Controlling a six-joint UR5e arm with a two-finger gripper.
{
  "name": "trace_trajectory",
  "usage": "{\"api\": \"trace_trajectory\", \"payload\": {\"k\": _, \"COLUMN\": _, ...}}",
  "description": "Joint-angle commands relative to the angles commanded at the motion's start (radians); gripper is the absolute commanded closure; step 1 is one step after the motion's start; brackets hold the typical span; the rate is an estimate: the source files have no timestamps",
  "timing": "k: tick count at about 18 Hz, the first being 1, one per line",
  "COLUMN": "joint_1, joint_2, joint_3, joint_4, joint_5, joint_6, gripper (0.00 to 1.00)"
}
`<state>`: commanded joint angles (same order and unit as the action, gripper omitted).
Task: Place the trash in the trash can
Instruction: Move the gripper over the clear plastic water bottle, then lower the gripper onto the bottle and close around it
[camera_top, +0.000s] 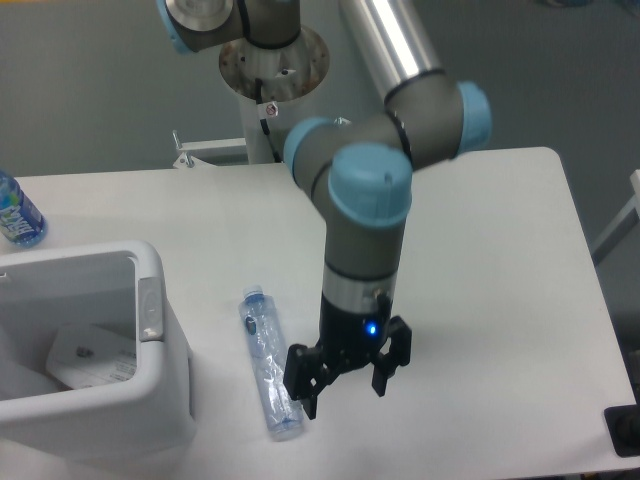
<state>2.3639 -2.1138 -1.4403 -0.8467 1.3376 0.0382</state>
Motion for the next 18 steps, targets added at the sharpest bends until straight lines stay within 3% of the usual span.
{"api": "trace_trajectory", "payload": {"k": 7, "joint_1": -0.047, "joint_2": -0.055, "joint_3": -0.029, "joint_4": -0.008, "joint_5": 0.017, "joint_6": 0.101, "gripper": 0.00}}
{"api": "trace_trajectory", "payload": {"k": 10, "joint_1": -0.095, "joint_2": -0.095, "joint_3": -0.023, "joint_4": -0.003, "joint_5": 0.093, "joint_6": 0.117, "gripper": 0.00}}
{"api": "trace_trajectory", "payload": {"k": 18, "joint_1": -0.107, "joint_2": -0.118, "joint_3": -0.029, "joint_4": -0.003, "joint_5": 0.112, "joint_6": 0.111, "gripper": 0.00}}
